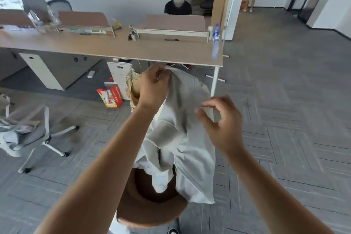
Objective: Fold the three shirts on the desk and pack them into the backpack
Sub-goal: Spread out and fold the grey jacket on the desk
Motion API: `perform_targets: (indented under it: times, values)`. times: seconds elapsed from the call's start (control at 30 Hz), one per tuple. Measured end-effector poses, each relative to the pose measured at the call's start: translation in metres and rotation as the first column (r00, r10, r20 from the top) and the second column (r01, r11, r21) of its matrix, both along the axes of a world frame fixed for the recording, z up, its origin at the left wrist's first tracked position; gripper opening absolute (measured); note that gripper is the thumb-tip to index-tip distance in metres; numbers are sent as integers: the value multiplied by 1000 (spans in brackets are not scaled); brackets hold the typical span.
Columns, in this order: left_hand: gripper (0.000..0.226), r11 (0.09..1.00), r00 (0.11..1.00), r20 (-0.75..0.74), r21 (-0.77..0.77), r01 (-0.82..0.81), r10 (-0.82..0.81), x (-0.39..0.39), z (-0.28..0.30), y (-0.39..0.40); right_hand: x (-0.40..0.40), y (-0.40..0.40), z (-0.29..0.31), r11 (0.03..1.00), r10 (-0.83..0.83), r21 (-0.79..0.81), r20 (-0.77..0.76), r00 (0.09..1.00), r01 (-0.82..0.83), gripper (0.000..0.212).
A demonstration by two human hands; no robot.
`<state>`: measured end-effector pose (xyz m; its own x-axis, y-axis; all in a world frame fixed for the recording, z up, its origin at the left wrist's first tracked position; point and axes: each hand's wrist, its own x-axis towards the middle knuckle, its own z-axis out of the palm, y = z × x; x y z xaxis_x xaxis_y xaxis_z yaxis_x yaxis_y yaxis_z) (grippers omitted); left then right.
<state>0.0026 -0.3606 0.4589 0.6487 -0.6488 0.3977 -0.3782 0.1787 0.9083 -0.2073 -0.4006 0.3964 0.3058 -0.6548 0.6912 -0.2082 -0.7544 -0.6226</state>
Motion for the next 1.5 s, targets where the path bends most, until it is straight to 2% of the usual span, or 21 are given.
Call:
perform_targets:
  times: [0.1,0.17,0.23,0.37,0.4,0.53,0.57,0.63,0.67,0.73,0.8,0.97,1.07,1.2,1.4,1.5]
  values:
    - [21,1000,1000,25,-27,10,-9,3,16,-39,17,-13,5,997,45,74,-185,982,-31,33]
    - [19,998,999,37,-64,15,-12,7,24,-63,31,-21,6,995,-49,65,-344,938,76,45]
    - [18,995,999,33,-100,20,-17,10,32,-86,45,-33,7,985,-133,48,-410,902,168,49]
    - [17,991,1000,23,-133,18,-15,9,52,-122,67,-77,8,989,-61,112,-266,962,93,10]
    - [17,992,1000,28,-126,17,-13,9,54,-131,68,-90,10,990,-46,122,-222,974,74,7]
    - [14,995,999,9,-86,46,-45,5,53,-167,54,-147,27,988,-20,155,-15,1000,22,12]
    - [14,996,999,9,-79,34,-34,1,52,-177,50,-160,30,988,-27,155,-26,999,30,23]
    - [14,997,1000,6,-74,-4,4,-9,50,-202,47,-184,31,984,-71,144,-200,977,101,44]
    - [14,997,1000,5,-77,-21,22,-16,50,-215,46,-197,28,983,-83,134,-283,956,125,47]
    - [14,995,999,12,-84,-46,47,-32,54,-243,43,-227,22,988,-63,116,-316,947,105,43]
    - [15,995,997,33,-79,-67,70,-45,59,-269,36,-265,21,993,-14,105,-273,962,44,47]
    - [14,986,988,-17,-61,-152,151,-55,59,-326,7,-347,30,956,219,211,-44,975,-205,33]
    - [17,990,988,-75,-28,-135,133,-61,54,-357,-13,-389,40,921,308,240,41,951,-308,25]
    - [15,997,994,-75,16,-76,77,-68,44,-395,-28,-434,51,889,328,306,92,940,-340,24]
    - [15,998,994,-96,41,-40,44,-76,22,-455,-34,-500,70,875,369,283,133,920,-392,22]
    - [13,996,987,-159,70,48,-36,-83,12,-481,-25,-536,75,888,355,260,135,925,-379,21]
